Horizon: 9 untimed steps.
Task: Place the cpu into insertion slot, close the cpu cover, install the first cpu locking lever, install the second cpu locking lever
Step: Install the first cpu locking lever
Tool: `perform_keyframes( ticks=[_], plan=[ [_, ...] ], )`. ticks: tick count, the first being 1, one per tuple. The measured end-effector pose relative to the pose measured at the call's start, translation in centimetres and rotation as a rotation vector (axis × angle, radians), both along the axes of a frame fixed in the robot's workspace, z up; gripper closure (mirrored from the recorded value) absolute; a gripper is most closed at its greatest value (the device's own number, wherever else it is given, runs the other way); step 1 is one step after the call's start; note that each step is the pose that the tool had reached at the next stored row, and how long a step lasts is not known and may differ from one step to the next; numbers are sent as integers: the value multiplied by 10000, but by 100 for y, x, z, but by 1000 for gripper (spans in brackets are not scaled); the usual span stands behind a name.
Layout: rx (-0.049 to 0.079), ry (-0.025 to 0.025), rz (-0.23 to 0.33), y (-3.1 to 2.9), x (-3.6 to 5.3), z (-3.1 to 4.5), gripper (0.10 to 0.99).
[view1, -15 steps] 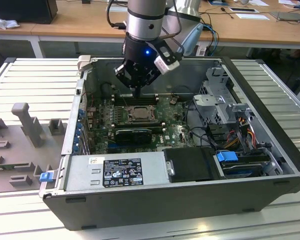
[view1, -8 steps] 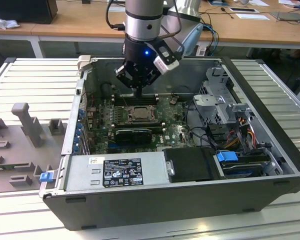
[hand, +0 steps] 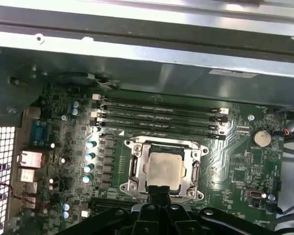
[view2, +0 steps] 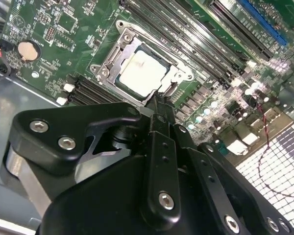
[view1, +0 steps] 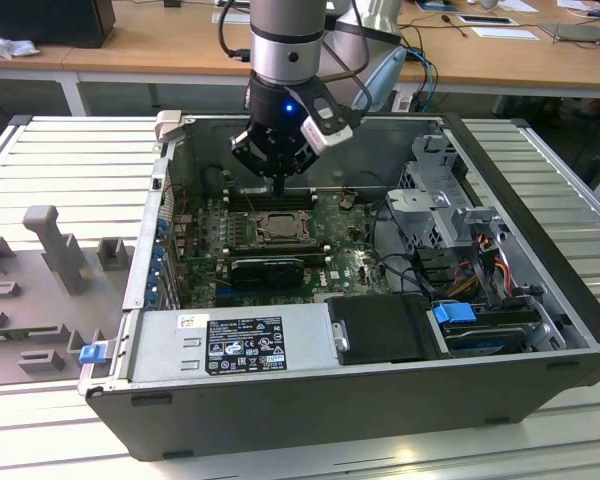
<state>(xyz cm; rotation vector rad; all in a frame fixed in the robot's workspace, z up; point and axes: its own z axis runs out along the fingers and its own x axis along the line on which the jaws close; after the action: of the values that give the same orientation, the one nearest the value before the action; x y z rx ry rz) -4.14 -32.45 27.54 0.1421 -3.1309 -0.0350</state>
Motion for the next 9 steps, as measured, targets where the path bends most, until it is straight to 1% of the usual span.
perform_keyframes(
  ticks=[9],
  plan=[
    [0, -1, -324, 0, -1, -2, 980]
  ],
)
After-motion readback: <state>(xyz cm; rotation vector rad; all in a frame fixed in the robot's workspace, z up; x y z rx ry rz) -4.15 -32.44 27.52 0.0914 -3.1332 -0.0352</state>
